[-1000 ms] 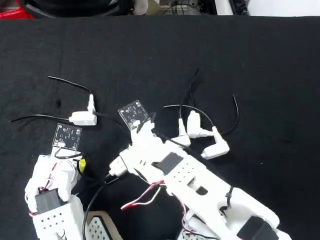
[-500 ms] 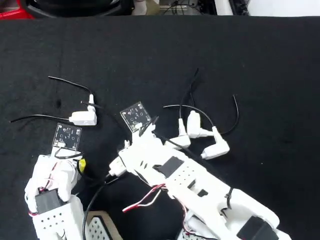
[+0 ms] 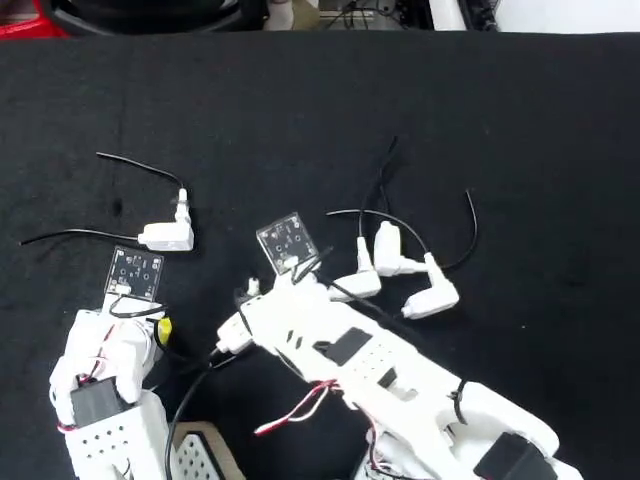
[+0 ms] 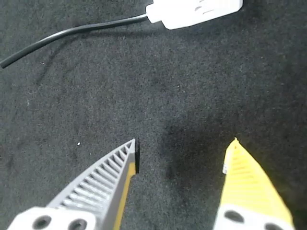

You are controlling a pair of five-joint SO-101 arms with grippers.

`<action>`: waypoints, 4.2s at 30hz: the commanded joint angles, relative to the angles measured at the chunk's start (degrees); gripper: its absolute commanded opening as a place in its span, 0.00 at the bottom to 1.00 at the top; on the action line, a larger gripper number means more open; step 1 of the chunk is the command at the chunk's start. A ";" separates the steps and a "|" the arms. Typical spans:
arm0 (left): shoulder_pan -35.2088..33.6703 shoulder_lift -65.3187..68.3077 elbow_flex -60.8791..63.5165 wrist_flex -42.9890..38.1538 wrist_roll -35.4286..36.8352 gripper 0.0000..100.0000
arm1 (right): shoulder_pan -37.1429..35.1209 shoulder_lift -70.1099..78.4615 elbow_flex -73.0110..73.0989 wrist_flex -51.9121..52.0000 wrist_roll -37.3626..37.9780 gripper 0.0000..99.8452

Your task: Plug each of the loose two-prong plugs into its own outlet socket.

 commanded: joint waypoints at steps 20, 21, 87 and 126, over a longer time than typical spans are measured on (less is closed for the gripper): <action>-0.31 -0.35 0.66 -1.14 -0.18 0.29 | -0.70 -1.71 4.18 -1.67 -0.18 0.01; -0.31 -0.35 0.66 -1.14 -0.18 0.29 | -0.88 -1.71 4.70 -1.67 0.18 0.01; 5.67 -0.35 -0.84 -14.42 19.69 0.29 | -3.43 -1.19 -22.64 27.34 -3.60 0.22; -4.35 0.09 1.36 -6.15 7.03 0.29 | 0.53 62.99 -89.36 62.33 7.65 0.17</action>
